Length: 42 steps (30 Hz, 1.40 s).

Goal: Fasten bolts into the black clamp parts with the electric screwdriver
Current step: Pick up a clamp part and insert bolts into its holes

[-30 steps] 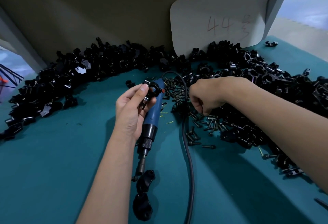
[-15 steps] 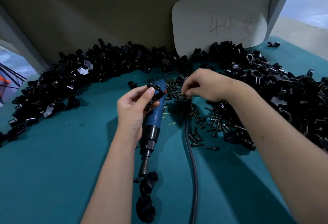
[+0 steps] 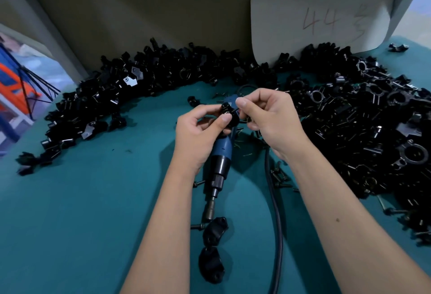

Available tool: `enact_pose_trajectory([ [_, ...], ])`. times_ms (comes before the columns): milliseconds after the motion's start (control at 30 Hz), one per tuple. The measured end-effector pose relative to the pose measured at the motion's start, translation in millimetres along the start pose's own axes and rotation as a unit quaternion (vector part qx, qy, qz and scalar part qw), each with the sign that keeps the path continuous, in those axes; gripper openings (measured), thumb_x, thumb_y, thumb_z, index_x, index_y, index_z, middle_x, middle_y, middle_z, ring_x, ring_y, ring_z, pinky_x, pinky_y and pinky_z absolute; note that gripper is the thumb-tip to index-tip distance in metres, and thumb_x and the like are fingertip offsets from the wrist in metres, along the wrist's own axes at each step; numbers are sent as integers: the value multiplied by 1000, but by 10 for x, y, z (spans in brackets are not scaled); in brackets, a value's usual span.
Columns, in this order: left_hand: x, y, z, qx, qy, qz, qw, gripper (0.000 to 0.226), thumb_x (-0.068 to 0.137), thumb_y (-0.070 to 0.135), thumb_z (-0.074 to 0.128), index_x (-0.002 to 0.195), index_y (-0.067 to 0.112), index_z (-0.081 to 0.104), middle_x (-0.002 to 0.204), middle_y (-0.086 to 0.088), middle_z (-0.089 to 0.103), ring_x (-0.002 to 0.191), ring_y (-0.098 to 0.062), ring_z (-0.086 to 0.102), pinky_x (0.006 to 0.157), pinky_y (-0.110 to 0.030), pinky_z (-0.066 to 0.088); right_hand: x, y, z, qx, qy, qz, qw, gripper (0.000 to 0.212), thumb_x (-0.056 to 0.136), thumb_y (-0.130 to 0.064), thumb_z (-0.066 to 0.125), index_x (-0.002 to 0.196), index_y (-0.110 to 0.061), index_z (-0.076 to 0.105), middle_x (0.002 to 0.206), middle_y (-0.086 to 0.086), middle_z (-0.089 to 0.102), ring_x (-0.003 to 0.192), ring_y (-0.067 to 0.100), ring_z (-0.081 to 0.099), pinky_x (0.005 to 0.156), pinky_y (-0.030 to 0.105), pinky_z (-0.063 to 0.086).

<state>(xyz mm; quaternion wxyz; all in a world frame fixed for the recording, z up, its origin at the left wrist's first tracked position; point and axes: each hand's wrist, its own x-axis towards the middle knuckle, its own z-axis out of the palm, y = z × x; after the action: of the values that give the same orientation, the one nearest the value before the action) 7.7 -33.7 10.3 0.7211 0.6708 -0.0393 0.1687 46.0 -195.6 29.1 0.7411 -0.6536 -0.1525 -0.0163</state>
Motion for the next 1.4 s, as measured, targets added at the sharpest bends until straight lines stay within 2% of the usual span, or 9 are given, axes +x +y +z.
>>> enact_pose_trajectory([
  [100, 18, -15, -14, 13, -21, 13, 1000, 19, 89, 6, 78, 99, 22, 79, 106, -12, 75, 83, -19, 76, 71, -25, 59, -12, 5, 28, 25, -6, 11, 1000, 20, 97, -9, 72, 78, -6, 68, 62, 3, 62, 54, 10, 49, 46, 21, 37],
  [267, 16, -37, -10, 29, -26, 25, 999, 17, 90, 5, 77, 105, 12, 78, 109, -16, 73, 86, -17, 75, 71, -25, 59, -34, 52, 21, -162, 34, -56, 985, 32, 90, -30, 82, 67, -14, 65, 53, -1, 57, 49, 10, 47, 47, 27, 40],
  [367, 12, -29, -13, 30, -20, 18, 999, 16, 91, 4, 77, 103, 14, 78, 106, -12, 74, 84, -17, 75, 70, -24, 59, -25, 24, 2, -189, 34, -90, 977, 29, 90, -33, 82, 67, -18, 71, 52, -1, 56, 48, 7, 45, 48, 25, 40],
  [500, -33, 20, 4, -34, 18, -58, 998, 10, 95, 6, 72, 101, 12, 76, 97, -7, 79, 74, -17, 74, 71, -24, 59, -10, -6, -85, -77, 24, 4, 997, 19, 96, -30, 75, 81, -18, 79, 61, -2, 63, 54, 8, 50, 49, 21, 43],
  [633, -56, 99, -28, -182, 32, -146, 972, 15, 99, 9, 65, 93, 11, 79, 96, -9, 79, 79, -16, 74, 72, -21, 60, -11, -1, -125, 39, 3, 70, 997, 15, 100, 1, 63, 104, -5, 75, 87, 6, 78, 75, 13, 70, 70, 20, 55],
  [700, -58, 123, -48, -210, 29, -169, 963, 15, 100, 14, 65, 107, 4, 75, 102, -10, 78, 80, -16, 74, 73, -22, 60, -21, -6, -96, 73, -3, 50, 996, 19, 97, 9, 61, 106, -3, 74, 96, 12, 79, 84, 18, 74, 76, 22, 58],
  [767, -64, 119, -57, -217, 27, -180, 959, 25, 101, 17, 64, 117, -1, 70, 106, -12, 77, 80, -16, 73, 74, -22, 61, -38, -9, -57, 81, -4, 19, 997, 16, 96, 7, 66, 104, -4, 74, 97, 15, 79, 82, 20, 74, 76, 25, 59],
  [1033, -49, 113, -112, -198, 14, -183, 963, 23, 104, 20, 62, 112, 1, 73, 106, -12, 78, 81, -14, 73, 73, -21, 60, -72, 3, 40, 61, 8, -42, 997, 12, 94, 0, 72, 98, -10, 78, 95, 11, 80, 82, 16, 75, 69, 23, 58],
  [1400, -78, 152, -74, -224, 3, -195, 955, 35, 104, 20, 61, 127, -6, 66, 118, -20, 74, 87, -16, 73, 76, -21, 60, -90, 1, 38, 62, 7, -16, 998, 9, 92, -4, 75, 97, -11, 79, 96, 11, 80, 77, 14, 70, 57, 22, 51],
])
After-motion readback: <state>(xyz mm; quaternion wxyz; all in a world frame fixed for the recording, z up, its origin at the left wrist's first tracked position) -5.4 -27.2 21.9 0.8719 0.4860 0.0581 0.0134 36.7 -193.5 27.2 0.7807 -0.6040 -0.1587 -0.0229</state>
